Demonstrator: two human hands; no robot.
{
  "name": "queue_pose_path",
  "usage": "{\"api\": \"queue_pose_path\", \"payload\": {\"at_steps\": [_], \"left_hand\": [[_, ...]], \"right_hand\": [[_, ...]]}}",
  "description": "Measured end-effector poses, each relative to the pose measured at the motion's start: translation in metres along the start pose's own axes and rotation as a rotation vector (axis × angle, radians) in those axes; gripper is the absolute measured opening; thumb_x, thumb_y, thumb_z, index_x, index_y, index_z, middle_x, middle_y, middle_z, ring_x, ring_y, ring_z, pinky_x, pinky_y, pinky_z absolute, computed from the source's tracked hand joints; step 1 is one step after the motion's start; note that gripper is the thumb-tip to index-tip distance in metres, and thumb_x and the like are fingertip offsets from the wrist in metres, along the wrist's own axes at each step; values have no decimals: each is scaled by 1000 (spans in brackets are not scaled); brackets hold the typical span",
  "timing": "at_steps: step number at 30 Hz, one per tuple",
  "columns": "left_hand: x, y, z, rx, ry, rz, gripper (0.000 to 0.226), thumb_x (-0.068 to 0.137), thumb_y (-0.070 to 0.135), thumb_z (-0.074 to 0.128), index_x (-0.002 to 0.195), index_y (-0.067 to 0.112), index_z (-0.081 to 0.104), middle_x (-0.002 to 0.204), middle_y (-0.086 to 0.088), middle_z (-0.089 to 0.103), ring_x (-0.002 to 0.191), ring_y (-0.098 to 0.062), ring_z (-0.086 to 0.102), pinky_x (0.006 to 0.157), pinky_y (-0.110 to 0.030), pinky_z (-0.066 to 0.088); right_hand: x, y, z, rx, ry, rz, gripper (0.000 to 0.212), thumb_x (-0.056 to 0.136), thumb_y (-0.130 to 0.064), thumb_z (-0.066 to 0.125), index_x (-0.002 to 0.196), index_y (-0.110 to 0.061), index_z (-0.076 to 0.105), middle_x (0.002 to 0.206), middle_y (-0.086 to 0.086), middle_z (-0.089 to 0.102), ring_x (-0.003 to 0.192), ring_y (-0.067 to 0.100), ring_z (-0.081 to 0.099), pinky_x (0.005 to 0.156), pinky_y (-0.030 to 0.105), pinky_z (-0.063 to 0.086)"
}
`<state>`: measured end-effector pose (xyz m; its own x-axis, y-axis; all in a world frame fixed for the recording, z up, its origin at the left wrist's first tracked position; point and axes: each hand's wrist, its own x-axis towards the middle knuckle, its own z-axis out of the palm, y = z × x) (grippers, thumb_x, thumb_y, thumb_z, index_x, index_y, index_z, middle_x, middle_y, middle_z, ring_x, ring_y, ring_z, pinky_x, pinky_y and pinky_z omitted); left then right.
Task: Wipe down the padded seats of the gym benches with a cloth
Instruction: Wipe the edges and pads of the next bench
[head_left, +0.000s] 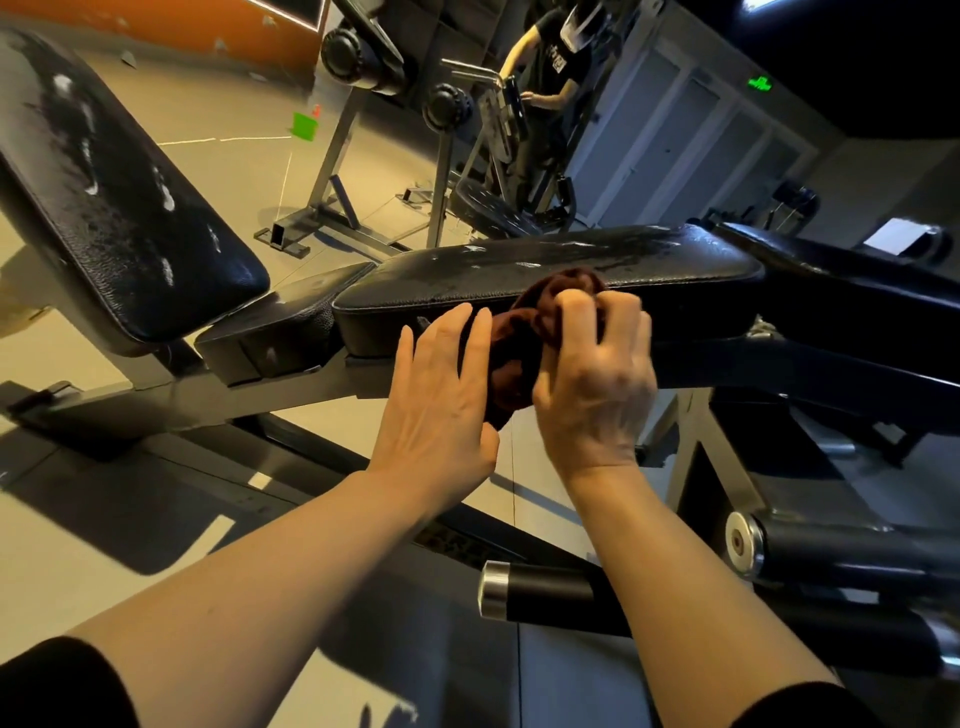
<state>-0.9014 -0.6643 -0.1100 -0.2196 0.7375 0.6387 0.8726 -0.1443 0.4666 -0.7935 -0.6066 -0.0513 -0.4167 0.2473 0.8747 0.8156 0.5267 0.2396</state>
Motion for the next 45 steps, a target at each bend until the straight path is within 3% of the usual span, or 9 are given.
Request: {"api": "queue_pose_path", "payload": {"at_steps": [2, 10, 16, 23, 25, 29, 35, 41, 45], "left_hand": [[1, -1, 0, 5, 11, 4, 97, 74, 21, 73, 151, 8, 16, 153, -13, 20, 143, -29, 16, 120, -50, 6], [-2, 1, 6, 32, 2, 1, 95, 74, 20, 73, 150, 5, 18, 153, -12, 19, 143, -28, 15, 117, -45, 0], [2, 1, 0, 20, 40, 21, 101, 72, 20, 75, 152, 11, 15, 151, -12, 22, 141, -28, 17, 119, -50, 5], [-2, 0, 2, 65, -12, -14, 93, 75, 23, 72, 150, 6, 20, 153, -12, 20, 143, -27, 13, 120, -47, 2], [-2, 2, 3, 51, -5, -11, 96, 75, 23, 74, 151, 9, 18, 153, -12, 18, 143, -27, 13, 120, -46, 1], [3, 12, 3, 22, 48, 68, 98, 70, 21, 77, 150, 13, 21, 150, -11, 21, 141, -27, 16, 118, -50, 5], [3, 23, 8, -73, 93, 19, 74, 69, 12, 75, 135, 8, 42, 146, -12, 33, 137, -29, 28, 113, -56, 26], [6, 35, 10, -57, 46, 111, 92, 72, 17, 77, 149, 11, 28, 151, -14, 26, 141, -31, 24, 118, -51, 10], [9, 39, 10, -84, 52, 93, 84, 74, 17, 73, 146, 8, 32, 151, -14, 26, 141, -31, 24, 119, -53, 13]], "right_hand": [[1, 2, 1, -23, 25, 42, 19, 89, -13, 66, 105, -6, 59, 96, 16, 56, 77, 24, 53, 57, 30, 48], [-4, 1, 0, 80, -160, -92, 20, 89, -18, 60, 105, -6, 61, 94, 13, 54, 74, 20, 52, 51, 25, 39], [5, 4, 3, 0, 75, 151, 26, 87, -15, 68, 105, -9, 50, 94, 15, 56, 72, 23, 55, 57, 30, 48], [-1, -4, 8, 53, -144, -168, 23, 89, -19, 54, 108, -7, 56, 96, 15, 57, 72, 23, 52, 50, 29, 45], [2, 0, 6, 11, -88, -90, 21, 91, -22, 52, 106, -8, 55, 94, 14, 56, 70, 23, 51, 52, 31, 44], [8, 12, -2, -44, 129, 270, 19, 90, -11, 49, 108, -9, 50, 102, 17, 55, 84, 26, 56, 66, 33, 51], [-1, 13, -5, 78, -144, 68, 28, 84, -16, 71, 108, -9, 58, 101, 12, 54, 79, 21, 53, 54, 30, 50], [8, 29, -18, -4, 136, 384, 23, 83, -4, 50, 105, -6, 55, 104, 17, 54, 91, 28, 56, 65, 29, 51], [6, 31, -19, -7, 24, 229, 20, 84, -6, 60, 104, -8, 61, 102, 14, 55, 87, 24, 53, 63, 25, 45]]}}
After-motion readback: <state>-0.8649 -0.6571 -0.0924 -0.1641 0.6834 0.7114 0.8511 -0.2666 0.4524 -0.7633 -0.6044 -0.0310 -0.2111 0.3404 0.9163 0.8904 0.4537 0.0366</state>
